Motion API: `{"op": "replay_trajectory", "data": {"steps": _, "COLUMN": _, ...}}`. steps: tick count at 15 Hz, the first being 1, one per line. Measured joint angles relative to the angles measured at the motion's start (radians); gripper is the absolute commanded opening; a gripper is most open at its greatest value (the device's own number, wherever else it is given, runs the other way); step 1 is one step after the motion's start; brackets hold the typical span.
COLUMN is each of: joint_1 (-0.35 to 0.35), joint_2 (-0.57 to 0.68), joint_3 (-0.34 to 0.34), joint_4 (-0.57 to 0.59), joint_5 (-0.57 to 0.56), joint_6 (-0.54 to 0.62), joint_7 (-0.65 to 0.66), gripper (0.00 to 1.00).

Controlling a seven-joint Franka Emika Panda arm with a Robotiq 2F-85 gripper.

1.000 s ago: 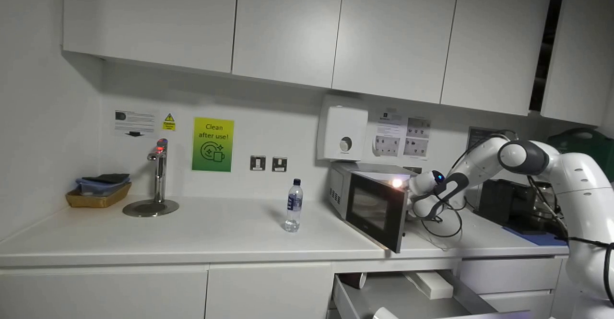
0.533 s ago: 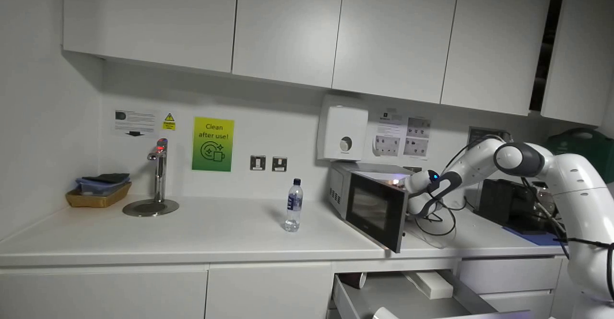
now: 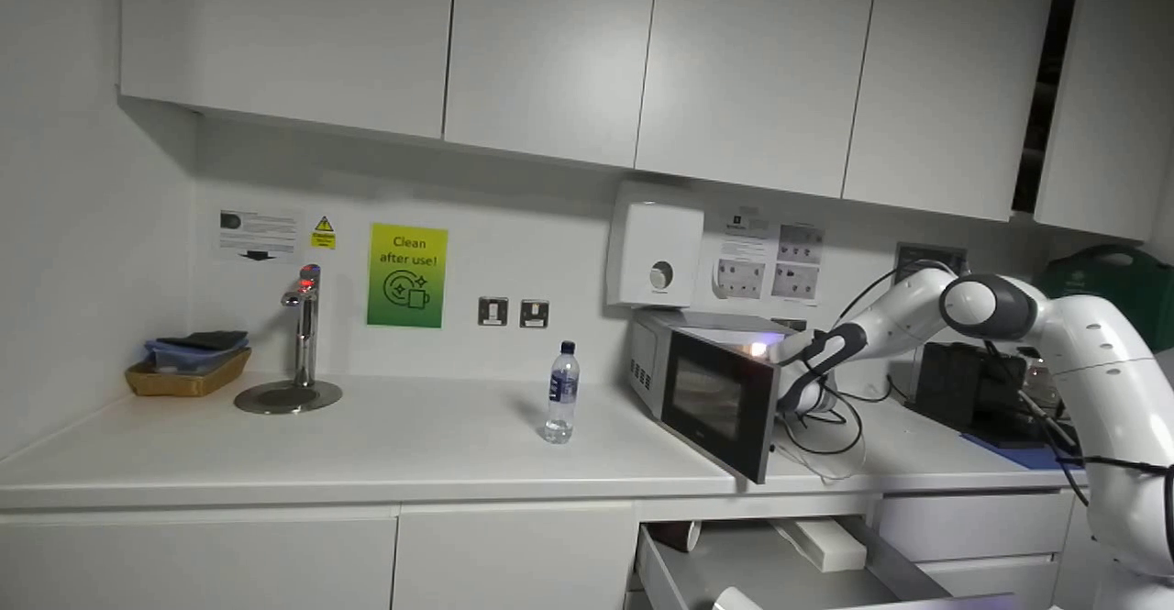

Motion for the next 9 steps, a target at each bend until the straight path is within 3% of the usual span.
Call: {"op": "replay_trajectory", "data": {"steps": 9, "joint_1": 0.008, "joint_2": 0.007, "joint_3": 0.000, "joint_4": 0.000, "joint_5": 0.009, "joint_6": 0.000, "joint_7": 0.075, "gripper": 1.00}}
